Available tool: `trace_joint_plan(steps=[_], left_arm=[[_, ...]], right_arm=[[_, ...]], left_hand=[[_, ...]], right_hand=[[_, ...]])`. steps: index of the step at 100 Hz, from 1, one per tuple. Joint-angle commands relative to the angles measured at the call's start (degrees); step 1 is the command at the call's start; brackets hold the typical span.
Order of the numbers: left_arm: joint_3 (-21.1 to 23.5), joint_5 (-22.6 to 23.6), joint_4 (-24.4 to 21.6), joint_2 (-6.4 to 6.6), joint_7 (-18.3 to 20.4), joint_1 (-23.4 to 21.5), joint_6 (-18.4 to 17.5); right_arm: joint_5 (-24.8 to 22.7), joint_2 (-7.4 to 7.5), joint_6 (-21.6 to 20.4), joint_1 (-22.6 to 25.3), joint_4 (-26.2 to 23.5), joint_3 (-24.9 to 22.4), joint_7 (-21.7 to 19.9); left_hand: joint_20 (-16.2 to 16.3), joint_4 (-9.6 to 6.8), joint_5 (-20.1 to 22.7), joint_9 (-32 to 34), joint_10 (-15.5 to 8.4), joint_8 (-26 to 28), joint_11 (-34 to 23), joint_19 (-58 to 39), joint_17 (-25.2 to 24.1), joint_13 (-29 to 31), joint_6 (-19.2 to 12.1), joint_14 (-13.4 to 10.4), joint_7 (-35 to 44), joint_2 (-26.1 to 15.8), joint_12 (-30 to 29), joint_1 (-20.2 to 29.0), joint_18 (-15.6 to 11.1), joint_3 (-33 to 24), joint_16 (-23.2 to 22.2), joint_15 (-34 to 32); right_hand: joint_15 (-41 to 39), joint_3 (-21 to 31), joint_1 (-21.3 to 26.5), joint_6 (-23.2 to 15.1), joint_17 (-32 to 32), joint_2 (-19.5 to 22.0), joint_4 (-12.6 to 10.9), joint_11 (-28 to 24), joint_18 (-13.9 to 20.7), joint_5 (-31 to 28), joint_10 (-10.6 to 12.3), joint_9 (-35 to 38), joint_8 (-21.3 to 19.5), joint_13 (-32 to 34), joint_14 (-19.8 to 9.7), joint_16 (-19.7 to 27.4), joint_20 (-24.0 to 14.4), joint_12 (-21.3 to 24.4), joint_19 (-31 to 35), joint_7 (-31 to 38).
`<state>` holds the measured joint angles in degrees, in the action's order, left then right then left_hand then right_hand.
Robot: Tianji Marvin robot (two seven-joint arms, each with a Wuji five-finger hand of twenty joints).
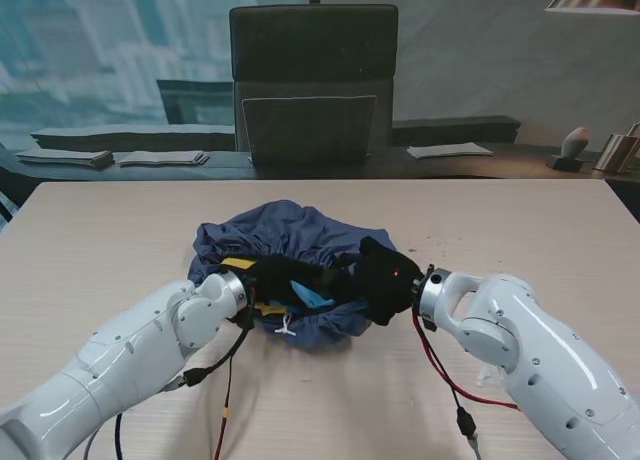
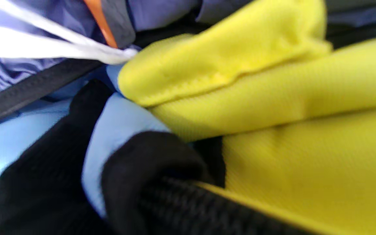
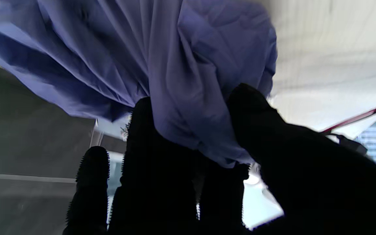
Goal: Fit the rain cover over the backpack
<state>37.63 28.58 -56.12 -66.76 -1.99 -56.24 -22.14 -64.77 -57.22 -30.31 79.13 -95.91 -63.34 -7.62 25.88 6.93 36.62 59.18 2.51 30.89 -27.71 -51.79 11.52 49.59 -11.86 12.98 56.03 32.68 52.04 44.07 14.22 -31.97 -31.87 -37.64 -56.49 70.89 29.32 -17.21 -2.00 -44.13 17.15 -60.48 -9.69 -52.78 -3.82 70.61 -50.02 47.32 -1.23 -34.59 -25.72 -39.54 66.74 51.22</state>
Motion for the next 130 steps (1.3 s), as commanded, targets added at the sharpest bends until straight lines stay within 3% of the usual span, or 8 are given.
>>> trace_joint_plan(steps=[1,47,65,92,99,107,120,130], left_arm=[[-0.3,0.1,1.5,-0.06,1.2,-0.9,0.6],[-1.2,-0.7,2.7,-0.75,0.3,-0.3,0.4],[-0.5,-0.6,2.4,-0.77,-0.2,-0.7,0.6],[7.0,-2.7,-6.4,0.70,2.5,-6.3,2.3],[9.2,-2.6,-9.9,1.68,4.8,-8.2,2.9],[12.3,0.4,-14.6,3.17,6.9,-10.8,4.2],[18.1,4.9,-23.8,5.70,14.2,-15.3,7.6],[22.6,7.8,-30.5,7.29,20.4,-18.6,9.6]], right_arm=[[4.4,-1.13,1.0,-0.5,0.3,1.1,0.3],[-1.1,-4.54,6.6,-4.7,7.2,10.8,34.0],[-0.9,-5.00,6.4,-5.4,7.8,12.3,37.3],[0.2,-4.71,9.6,-8.1,12.8,13.8,33.0],[0.3,-4.69,10.2,-8.4,14.1,13.9,33.4],[0.2,-4.62,10.3,-8.2,15.1,13.5,34.3],[-0.5,-4.38,9.7,-7.4,15.9,12.1,35.8],[-0.9,-4.22,9.4,-6.9,16.3,11.3,36.5]], left_hand=[[0.8,-2.62,5.8,2.7,-1.6,-0.6,0.6,-1.2,-0.7,1.8,-3.7,-1.8,3.1,-1.1,-1.2,4.9,1.2,-7.9,0.6,0.0],[0.9,-2.37,6.1,2.8,-1.6,-2.0,0.9,-1.0,-1.6,1.7,-3.8,-1.8,3.1,-1.1,-1.5,5.0,1.5,-7.5,0.6,-0.1],[1.0,-2.33,6.2,2.7,-2.1,-2.6,1.1,-1.2,-1.8,1.2,-4.2,-2.1,3.0,-1.1,-1.7,4.8,1.8,-7.0,0.6,-0.2],[1.1,-1.84,5.7,0.4,-1.3,-5.7,-1.9,-1.2,-1.7,0.3,-2.1,-1.4,3.1,-1.0,-5.0,3.6,2.0,-4.7,0.6,-0.3],[0.9,-1.68,1.5,-8.1,0.1,-5.7,-7.8,-0.7,-1.9,-3.7,1.5,-0.8,0.3,2.0,-13.6,-0.3,1.4,-1.6,0.8,1.7],[-0.1,-2.55,-6.5,-20.2,0.8,-0.9,-6.5,1.5,-5.5,-13.6,8.9,-0.2,-8.6,1.7,-17.5,-11.3,0.3,-4.5,-0.1,4.1],[-2.3,-2.32,-20.6,-38.5,2.3,-4.5,0.7,5.9,-11.4,-30.0,12.7,0.0,-17.1,0.4,-22.2,-13.5,-2.0,5.1,1.2,8.6],[-3.4,-2.60,-22.7,-44.1,2.9,-8.4,4.0,7.6,-13.4,-35.5,13.6,0.0,-20.5,-1.5,-25.4,-13.7,-2.7,10.3,3.1,11.9]], right_hand=[[-1.8,3.9,-0.5,-6.1,0.4,-1.3,1.5,-1.2,-1.1,-3.0,-3.0,2.0,-0.6,4.0,-3.0,-0.3,1.0,-1.2,1.7,4.1],[-0.1,6.4,-1.6,-7.4,-2.2,-2.0,2.1,0.2,-1.8,-3.3,-1.9,3.2,0.0,4.8,-2.8,1.5,0.5,-0.8,5.0,4.8],[1.4,5.5,-2.6,-9.8,-3.3,-0.9,2.3,2.8,-1.7,-2.7,0.4,2.6,0.4,4.4,-3.6,3.4,0.2,0.9,6.0,4.6],[4.3,4.4,-2.5,-9.9,-3.0,-0.3,2.1,5.9,-1.8,-2.5,1.1,1.4,1.3,3.4,-2.7,5.2,0.6,2.9,5.1,4.4],[5.5,4.1,-2.5,-10.0,-3.0,-0.2,1.9,8.3,-2.0,-2.4,1.6,0.8,1.4,2.9,-2.3,5.8,0.7,4.9,5.0,4.5],[6.2,4.1,-2.5,-10.1,-2.9,-0.2,1.9,11.2,-2.0,-2.3,1.9,0.0,1.4,2.5,-2.3,6.2,0.8,7.3,4.8,4.6],[6.6,4.3,-2.3,-9.8,-3.2,-0.4,1.9,12.6,-2.2,-2.4,1.8,0.4,1.5,2.7,-2.1,6.4,0.8,8.7,4.9,4.7],[6.7,4.5,-2.4,-9.8,-3.2,-0.4,1.9,12.3,-2.2,-2.4,1.9,0.2,1.4,2.6,-2.1,6.5,0.8,8.6,4.9,4.8]])
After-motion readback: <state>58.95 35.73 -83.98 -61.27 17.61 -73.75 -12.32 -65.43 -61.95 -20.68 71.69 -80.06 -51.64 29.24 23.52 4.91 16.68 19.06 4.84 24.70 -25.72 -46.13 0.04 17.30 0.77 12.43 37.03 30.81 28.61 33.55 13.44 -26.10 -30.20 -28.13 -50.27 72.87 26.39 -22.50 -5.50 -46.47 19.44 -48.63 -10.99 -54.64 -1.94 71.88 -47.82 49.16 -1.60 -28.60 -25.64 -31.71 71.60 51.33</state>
